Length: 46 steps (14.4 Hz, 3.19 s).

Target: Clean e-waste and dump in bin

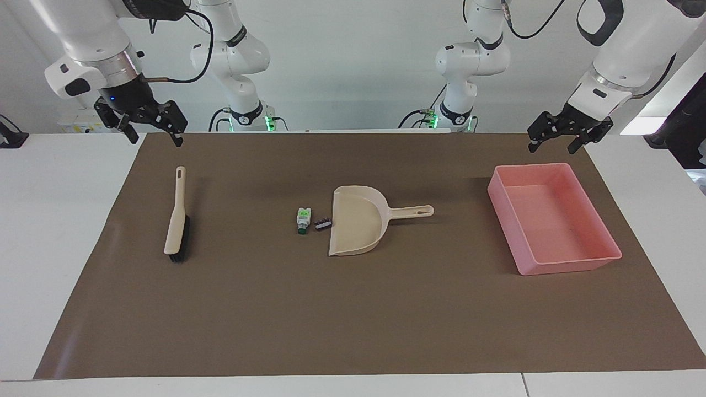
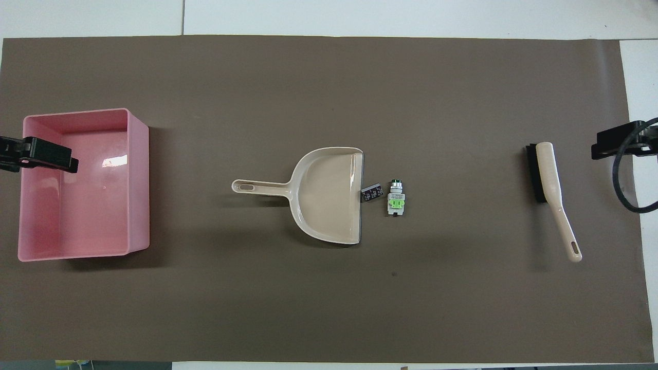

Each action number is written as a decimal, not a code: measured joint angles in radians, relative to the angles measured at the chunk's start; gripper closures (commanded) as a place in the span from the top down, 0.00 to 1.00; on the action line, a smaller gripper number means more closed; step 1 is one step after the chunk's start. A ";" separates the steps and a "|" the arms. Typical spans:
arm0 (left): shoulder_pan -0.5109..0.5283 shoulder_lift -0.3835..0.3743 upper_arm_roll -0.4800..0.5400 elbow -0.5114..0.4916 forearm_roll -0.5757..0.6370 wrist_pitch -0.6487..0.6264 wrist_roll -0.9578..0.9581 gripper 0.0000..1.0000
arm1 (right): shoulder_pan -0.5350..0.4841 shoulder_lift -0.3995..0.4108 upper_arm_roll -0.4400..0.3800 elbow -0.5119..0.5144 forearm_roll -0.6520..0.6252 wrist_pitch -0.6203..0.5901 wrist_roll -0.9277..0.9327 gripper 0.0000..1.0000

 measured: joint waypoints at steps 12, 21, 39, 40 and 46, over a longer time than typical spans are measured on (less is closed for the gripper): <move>-0.004 -0.005 -0.007 -0.005 0.015 -0.024 -0.045 1.00 | 0.000 0.000 0.000 -0.007 0.000 0.002 -0.002 1.00; -0.115 -0.004 -0.017 -0.041 0.015 0.119 0.472 1.00 | -0.098 -0.104 -0.009 -0.478 0.000 0.377 -0.239 1.00; -0.529 0.266 -0.022 -0.211 0.220 0.500 0.726 1.00 | -0.207 -0.064 -0.012 -0.867 -0.001 0.749 -0.390 1.00; -0.540 0.275 -0.022 -0.214 0.225 0.500 0.718 1.00 | -0.213 -0.058 -0.012 -0.868 -0.001 0.750 -0.392 1.00; -0.593 0.351 -0.022 -0.221 0.253 0.506 0.655 1.00 | -0.215 -0.050 -0.011 -0.872 -0.001 0.750 -0.392 0.31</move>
